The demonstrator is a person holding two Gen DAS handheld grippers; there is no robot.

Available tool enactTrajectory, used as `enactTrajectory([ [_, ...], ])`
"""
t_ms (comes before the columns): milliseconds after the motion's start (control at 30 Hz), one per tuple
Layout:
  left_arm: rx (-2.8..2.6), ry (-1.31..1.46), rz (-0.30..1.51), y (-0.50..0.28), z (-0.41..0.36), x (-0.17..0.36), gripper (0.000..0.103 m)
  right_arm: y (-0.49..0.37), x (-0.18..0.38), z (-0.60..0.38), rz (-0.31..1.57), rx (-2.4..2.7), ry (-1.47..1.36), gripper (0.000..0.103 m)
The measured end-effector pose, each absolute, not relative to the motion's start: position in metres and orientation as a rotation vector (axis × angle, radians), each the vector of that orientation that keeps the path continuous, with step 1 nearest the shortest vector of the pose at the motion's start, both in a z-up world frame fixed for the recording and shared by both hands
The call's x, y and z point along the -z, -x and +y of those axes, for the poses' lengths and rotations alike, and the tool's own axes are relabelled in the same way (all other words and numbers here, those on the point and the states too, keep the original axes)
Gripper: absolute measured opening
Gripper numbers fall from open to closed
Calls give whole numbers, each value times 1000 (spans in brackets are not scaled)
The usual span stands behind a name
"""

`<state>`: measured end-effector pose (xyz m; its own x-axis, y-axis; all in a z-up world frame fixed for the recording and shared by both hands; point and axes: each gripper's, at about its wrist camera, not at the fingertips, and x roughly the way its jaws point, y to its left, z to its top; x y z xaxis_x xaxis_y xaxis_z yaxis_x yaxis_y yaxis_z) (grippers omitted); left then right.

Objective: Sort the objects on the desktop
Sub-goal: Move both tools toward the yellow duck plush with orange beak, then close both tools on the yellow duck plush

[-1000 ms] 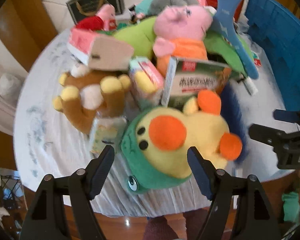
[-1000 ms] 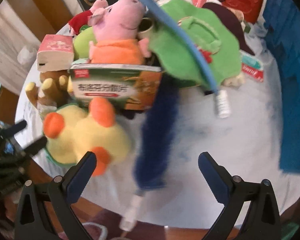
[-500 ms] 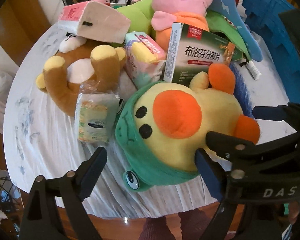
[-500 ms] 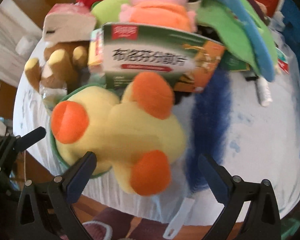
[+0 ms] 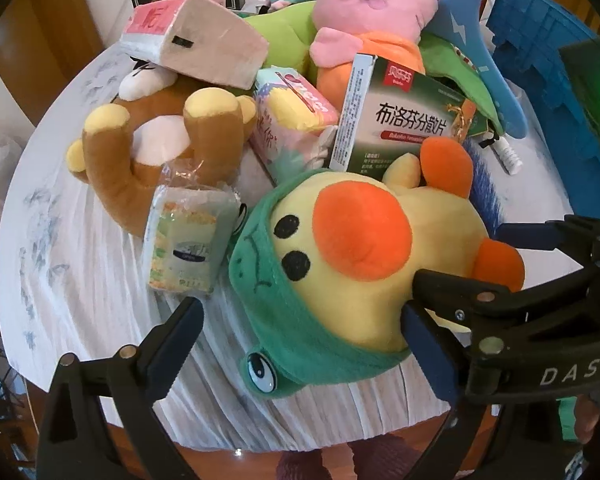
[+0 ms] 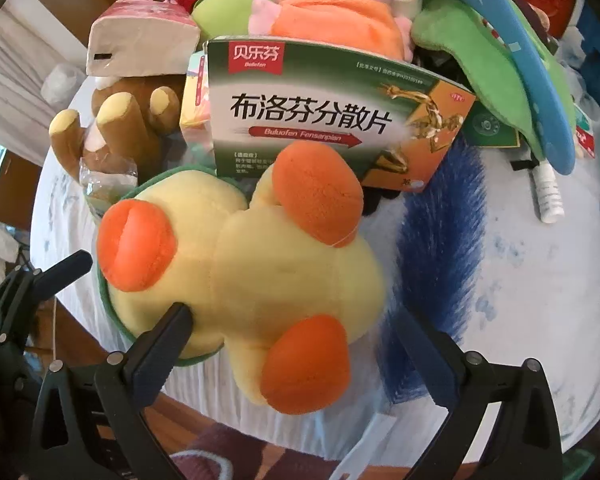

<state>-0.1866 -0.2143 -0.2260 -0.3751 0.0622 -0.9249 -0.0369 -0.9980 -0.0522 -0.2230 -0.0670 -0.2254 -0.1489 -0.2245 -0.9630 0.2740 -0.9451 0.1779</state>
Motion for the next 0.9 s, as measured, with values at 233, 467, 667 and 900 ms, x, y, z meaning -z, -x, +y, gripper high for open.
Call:
enactTrajectory([
  [233,-2521,1717,-37,195,-219,228,103,230,227,-68,56,2147,-1813,103],
  [467,-2488,1719,-42,194,-219,232,103,226,233,-59,-4,2109,-1823,103],
  [667,-2469,1734,-44,195,-217,242,103,224,244,-51,-59,2080,-1845,103],
  [900,-2437,1636,-113,185,-218,242,77,217,240,-52,-61,2107,-1800,92],
])
